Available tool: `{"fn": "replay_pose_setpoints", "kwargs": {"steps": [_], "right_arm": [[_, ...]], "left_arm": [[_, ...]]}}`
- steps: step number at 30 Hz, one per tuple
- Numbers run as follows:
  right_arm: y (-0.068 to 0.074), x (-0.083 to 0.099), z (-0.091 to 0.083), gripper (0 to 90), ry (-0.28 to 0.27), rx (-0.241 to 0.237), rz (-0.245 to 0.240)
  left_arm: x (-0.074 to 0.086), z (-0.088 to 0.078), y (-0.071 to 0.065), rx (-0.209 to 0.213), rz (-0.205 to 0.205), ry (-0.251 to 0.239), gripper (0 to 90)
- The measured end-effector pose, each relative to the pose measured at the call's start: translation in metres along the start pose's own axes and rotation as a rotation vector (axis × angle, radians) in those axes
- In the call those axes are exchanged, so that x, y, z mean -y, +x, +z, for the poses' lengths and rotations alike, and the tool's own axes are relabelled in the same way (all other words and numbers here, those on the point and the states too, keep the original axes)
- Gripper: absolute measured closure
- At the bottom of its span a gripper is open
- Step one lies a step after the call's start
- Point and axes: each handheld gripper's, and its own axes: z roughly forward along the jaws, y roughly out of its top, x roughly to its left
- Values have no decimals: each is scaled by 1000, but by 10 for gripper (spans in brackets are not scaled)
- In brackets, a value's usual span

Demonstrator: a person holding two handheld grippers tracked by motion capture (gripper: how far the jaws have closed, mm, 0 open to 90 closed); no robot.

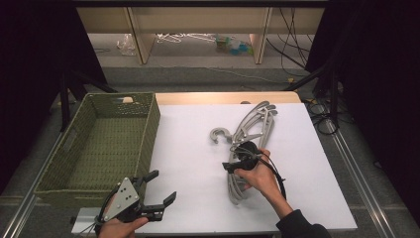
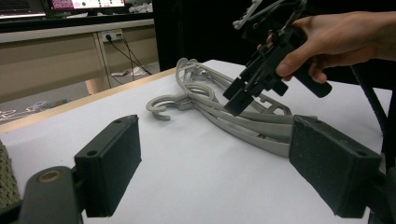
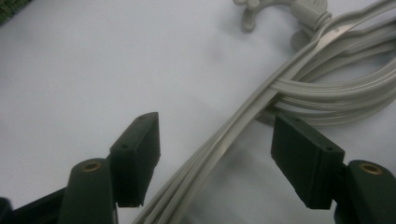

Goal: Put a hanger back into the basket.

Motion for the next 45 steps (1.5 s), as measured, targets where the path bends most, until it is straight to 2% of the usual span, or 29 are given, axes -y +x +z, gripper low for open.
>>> {"fn": "replay_pose_setpoints", "kwargs": {"steps": [2,3,5,8,12,13,18,20,25,29,32,33,35,36,39,45], "right_arm": [[-4,-3,5,366,12,-6,4],[-6,-4,8,379,12,-12,2],[-7,-5,12,391,60,-32,16],[-7,-4,17,436,91,-47,13],[-10,-6,17,504,94,-74,23],[-11,-5,18,523,94,-66,26],[-20,-4,19,576,112,-99,69],[-19,-4,19,587,111,-93,77],[-21,-3,16,616,126,-101,96],[-23,-3,14,625,135,-120,105],[-22,-2,13,629,143,-109,105],[-21,-2,12,629,143,-109,107],[-21,-2,12,626,142,-117,107],[-21,-2,13,626,144,-119,105],[-22,-3,14,620,134,-124,97],[-21,-3,12,626,147,-121,98]], "left_arm": [[0,0,0,-1,1,3,172],[0,-2,-1,-6,3,20,173],[0,0,0,2,-3,1,174],[0,-1,-1,0,-5,21,176],[0,0,-1,9,3,24,177],[1,0,-1,10,3,29,177],[0,0,0,9,7,27,177],[1,0,0,5,-14,32,176],[1,0,1,8,-3,29,176],[2,0,0,6,-16,33,175],[1,0,1,8,-12,32,174],[1,0,2,13,10,32,174],[1,0,2,15,12,34,174],[1,0,1,11,0,33,174],[2,0,1,12,4,35,174],[2,0,1,12,5,38,174]]}}
